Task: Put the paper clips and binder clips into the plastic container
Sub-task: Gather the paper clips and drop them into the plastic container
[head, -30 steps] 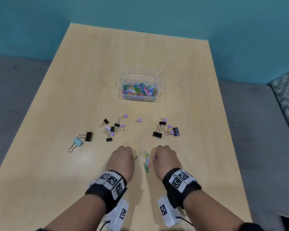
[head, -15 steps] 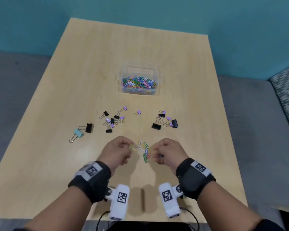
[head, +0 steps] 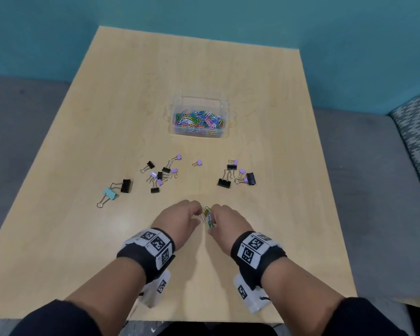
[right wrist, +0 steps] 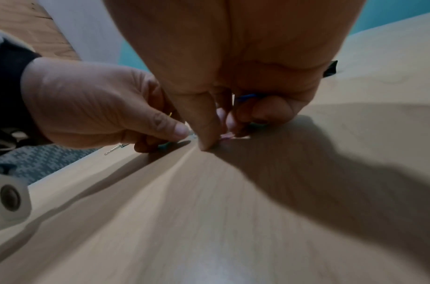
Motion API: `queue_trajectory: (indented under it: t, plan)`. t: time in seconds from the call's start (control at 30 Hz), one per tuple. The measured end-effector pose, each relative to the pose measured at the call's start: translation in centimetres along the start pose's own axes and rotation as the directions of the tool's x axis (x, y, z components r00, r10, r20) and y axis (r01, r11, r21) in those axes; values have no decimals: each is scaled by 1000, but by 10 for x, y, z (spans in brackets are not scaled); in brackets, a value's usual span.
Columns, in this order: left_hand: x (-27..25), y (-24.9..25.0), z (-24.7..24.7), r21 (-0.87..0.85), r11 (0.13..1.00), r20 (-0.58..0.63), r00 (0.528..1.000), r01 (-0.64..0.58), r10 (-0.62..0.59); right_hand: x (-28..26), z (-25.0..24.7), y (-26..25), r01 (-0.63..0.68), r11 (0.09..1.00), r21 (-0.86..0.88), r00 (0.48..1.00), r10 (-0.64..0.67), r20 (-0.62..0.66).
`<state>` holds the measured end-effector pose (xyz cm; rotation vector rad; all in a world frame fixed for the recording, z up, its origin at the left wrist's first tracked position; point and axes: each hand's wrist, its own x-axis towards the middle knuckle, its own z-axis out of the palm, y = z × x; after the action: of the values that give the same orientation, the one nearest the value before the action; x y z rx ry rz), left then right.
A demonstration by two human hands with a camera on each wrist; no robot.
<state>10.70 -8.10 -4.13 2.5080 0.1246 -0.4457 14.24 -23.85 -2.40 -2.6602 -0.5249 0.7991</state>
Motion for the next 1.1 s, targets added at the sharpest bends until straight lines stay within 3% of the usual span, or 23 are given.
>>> queue_trajectory:
  t: [0.13, 0.3, 0.4, 0.47, 0.53, 0.63, 0.67, 0.73, 0.83, 0.87, 0.93, 1.0, 1.03, 1.1]
  plan:
    - [2, 1, 0, 140, 988, 46, 997, -70, 65, 2, 3, 6, 8, 1000, -18, 1000, -7, 23]
    - [5, 4, -1, 158, 987, 84, 996, -33, 20, 4, 1, 6, -15, 1000, -13, 999, 16, 43]
    - [1, 3, -4, 45, 997, 52, 997, 62, -64, -3, -7, 14, -97, 948, 304, 995, 93, 29]
    - [-5, 0, -6, -82, 986, -1, 989, 148, -149, -11, -15, 23, -162, 778, 607, 984, 177, 36]
    - [-8, -3, -8, -114, 973, -18, 978, 203, -206, -18, -19, 32, -228, 514, 827, 965, 235, 120]
    - [-7, 1, -11, 14, 984, 7, 984, 177, -177, -21, -23, 40, -317, 116, 941, 930, 231, 285]
    - [-6, 3, -11, 34, 984, 9, 985, 172, -173, -21, -25, 40, -337, 37, 941, 921, 223, 321]
    - [-3, 10, -12, 26, 979, 2, 980, 200, -200, -21, -30, 35, -363, -2, 932, 909, 221, 354]
    - [2, 16, -14, 61, 969, 15, 970, 240, -241, -17, -31, 24, -405, 126, 906, 898, 244, 367]
    - [4, 17, -14, 83, 969, 26, 971, 234, -236, -15, -29, 22, -405, 222, 887, 902, 254, 348]
    - [6, 17, -14, 97, 970, 41, 973, 223, -228, -12, -24, 20, -345, 516, 784, 936, 246, 251]
    - [3, 14, -15, 65, 975, 62, 974, 214, -218, -10, -19, 20, -231, 819, 526, 973, 183, 142]
    - [1, 12, -16, 58, 978, 69, 976, 201, -205, -10, -17, 20, -181, 912, 367, 982, 145, 125]
    - [-1, 8, -15, 98, 985, 94, 984, 142, -151, -10, -14, 18, -93, 989, 115, 991, 81, 111]
